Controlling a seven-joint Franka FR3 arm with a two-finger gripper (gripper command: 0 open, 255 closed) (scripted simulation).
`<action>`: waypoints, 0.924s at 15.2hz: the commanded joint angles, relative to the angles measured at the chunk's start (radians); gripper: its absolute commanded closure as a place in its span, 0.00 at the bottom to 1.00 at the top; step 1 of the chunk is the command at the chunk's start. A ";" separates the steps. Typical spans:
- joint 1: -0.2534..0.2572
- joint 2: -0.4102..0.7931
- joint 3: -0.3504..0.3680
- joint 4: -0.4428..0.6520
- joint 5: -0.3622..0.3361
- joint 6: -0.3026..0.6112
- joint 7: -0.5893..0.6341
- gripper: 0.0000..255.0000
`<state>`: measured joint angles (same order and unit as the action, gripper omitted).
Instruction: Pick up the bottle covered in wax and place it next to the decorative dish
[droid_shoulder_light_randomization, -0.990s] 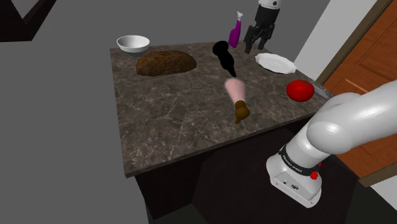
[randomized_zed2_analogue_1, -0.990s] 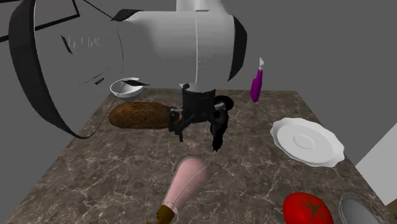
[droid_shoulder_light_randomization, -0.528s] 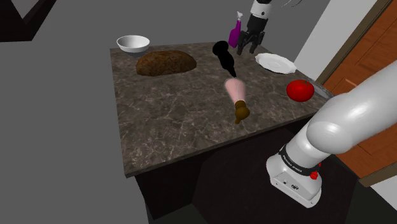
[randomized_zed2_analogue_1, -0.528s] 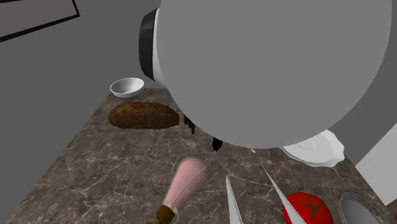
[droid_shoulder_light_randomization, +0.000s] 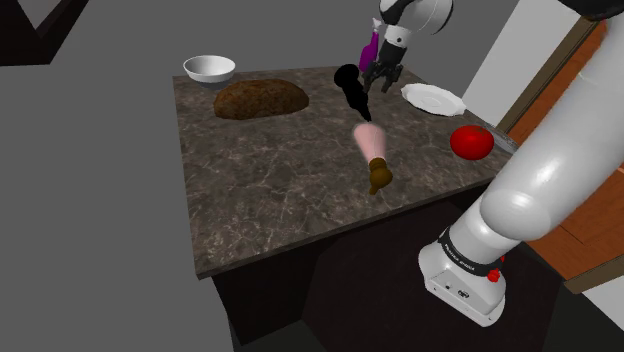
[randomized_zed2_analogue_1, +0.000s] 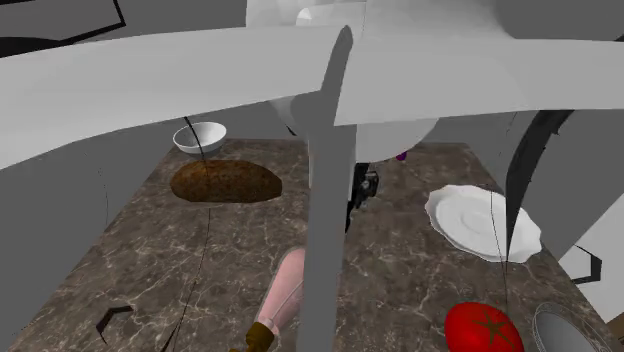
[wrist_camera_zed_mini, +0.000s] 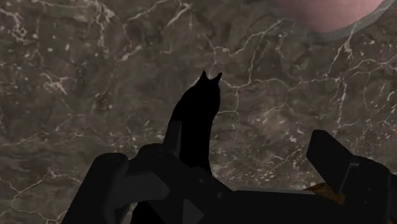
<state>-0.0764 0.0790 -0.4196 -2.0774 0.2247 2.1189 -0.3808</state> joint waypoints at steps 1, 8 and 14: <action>-0.018 0.074 -0.006 0.048 0.063 0.010 -0.037 0.00; -0.090 0.288 0.016 0.196 0.221 0.032 -0.121 0.00; -0.090 0.328 0.033 0.177 0.251 0.087 -0.140 0.00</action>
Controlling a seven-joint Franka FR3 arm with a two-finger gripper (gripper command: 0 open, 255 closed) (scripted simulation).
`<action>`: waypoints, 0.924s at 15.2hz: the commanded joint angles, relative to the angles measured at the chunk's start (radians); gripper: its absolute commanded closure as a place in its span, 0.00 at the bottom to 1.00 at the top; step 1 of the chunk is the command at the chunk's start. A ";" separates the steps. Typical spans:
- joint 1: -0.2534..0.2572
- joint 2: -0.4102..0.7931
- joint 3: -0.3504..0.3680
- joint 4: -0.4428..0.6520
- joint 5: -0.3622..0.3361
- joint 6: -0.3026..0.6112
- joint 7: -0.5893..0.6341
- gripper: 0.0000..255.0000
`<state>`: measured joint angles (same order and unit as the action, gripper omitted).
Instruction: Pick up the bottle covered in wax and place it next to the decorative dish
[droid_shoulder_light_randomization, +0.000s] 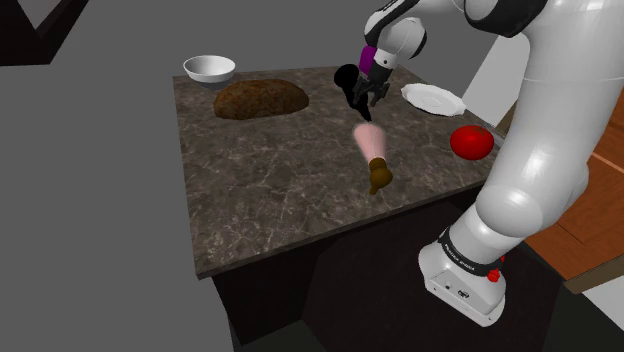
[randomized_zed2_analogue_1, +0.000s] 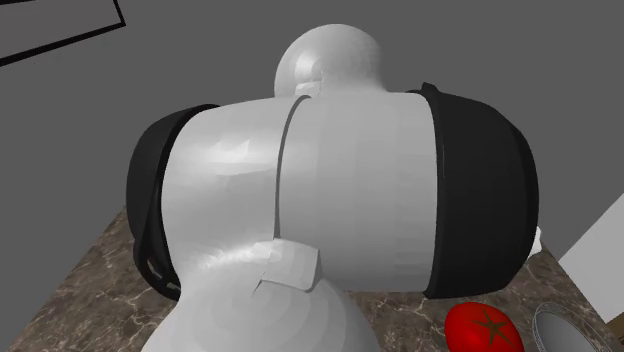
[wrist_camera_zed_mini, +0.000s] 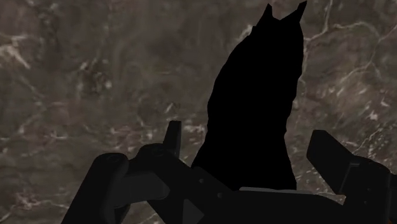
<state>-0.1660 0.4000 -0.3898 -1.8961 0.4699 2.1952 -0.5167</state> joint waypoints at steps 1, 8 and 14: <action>0.000 0.007 0.003 -0.004 0.006 0.011 -0.004 0.00; 0.000 0.007 0.003 -0.004 0.006 0.011 -0.004 0.00; 0.000 0.007 0.003 -0.004 0.006 0.011 -0.004 1.00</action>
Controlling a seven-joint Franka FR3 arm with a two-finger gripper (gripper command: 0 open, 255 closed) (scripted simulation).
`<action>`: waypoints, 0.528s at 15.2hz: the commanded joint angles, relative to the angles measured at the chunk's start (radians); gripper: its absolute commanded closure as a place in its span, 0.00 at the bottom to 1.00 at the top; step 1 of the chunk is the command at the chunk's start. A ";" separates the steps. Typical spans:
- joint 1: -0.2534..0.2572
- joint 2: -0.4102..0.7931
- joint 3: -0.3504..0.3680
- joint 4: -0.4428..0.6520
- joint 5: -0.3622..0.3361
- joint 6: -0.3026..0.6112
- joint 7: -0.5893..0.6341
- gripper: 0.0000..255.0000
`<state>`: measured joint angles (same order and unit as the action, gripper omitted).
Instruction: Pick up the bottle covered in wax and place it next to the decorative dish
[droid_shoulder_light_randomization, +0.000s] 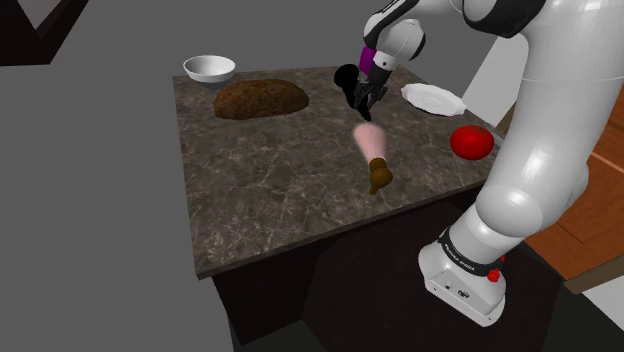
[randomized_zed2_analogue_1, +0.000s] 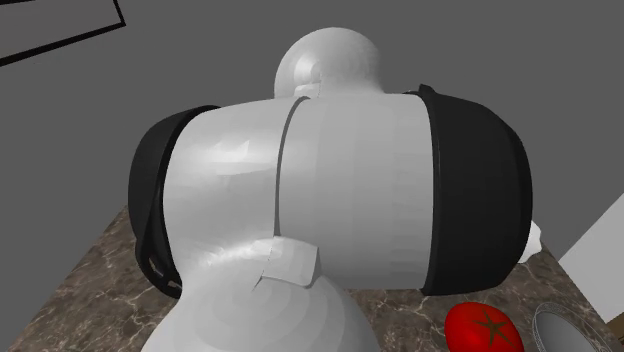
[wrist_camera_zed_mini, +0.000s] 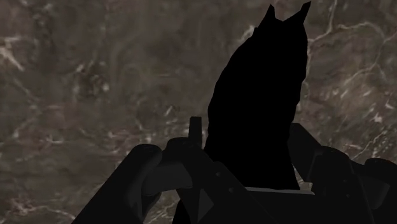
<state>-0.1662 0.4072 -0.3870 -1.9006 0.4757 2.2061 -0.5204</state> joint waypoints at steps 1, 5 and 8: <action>0.000 0.000 0.000 0.000 0.000 0.000 0.000 1.00; 0.002 -0.008 -0.002 0.003 -0.006 -0.009 0.005 1.00; 0.007 -0.031 -0.010 0.012 -0.023 -0.037 0.022 1.00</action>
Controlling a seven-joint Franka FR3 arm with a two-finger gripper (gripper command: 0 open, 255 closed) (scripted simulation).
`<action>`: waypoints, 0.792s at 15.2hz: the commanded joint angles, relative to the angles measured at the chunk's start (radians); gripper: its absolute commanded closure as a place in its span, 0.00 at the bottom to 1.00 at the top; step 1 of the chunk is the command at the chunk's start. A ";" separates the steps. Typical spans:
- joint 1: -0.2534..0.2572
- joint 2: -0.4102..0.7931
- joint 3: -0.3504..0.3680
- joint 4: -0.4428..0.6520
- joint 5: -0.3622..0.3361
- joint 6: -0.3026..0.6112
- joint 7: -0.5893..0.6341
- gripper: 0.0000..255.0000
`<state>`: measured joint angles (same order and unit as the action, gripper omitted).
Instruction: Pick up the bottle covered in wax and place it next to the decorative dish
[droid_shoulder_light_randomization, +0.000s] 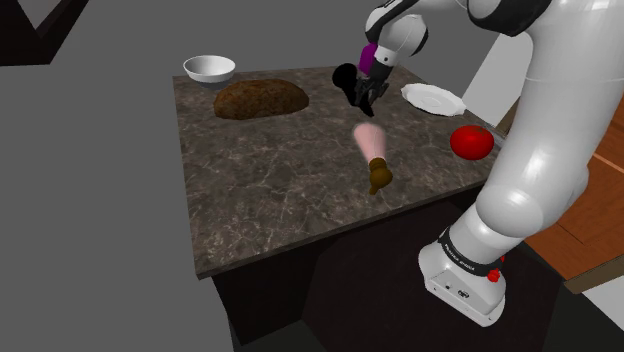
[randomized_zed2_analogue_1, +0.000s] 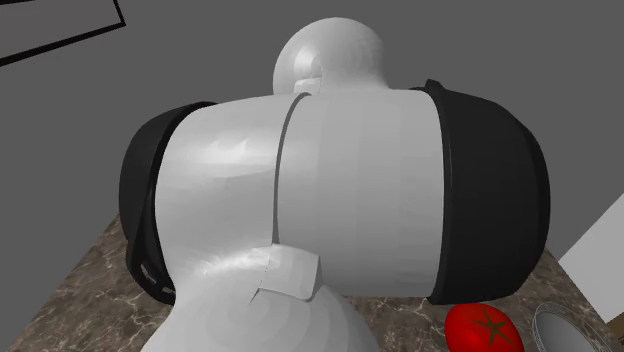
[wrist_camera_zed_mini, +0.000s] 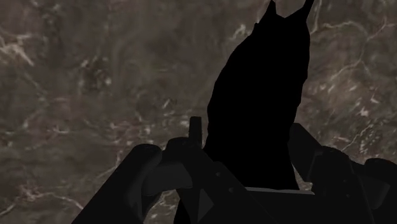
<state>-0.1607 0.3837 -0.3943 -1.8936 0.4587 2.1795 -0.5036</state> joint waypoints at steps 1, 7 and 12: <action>0.003 -0.015 -0.005 0.008 -0.012 -0.020 0.010 1.00; 0.010 -0.058 -0.017 0.033 -0.043 -0.080 0.041 1.00; 0.014 -0.088 -0.025 0.061 -0.067 -0.132 0.065 1.00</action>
<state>-0.1488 0.3062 -0.4175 -1.8329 0.3976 2.0566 -0.4431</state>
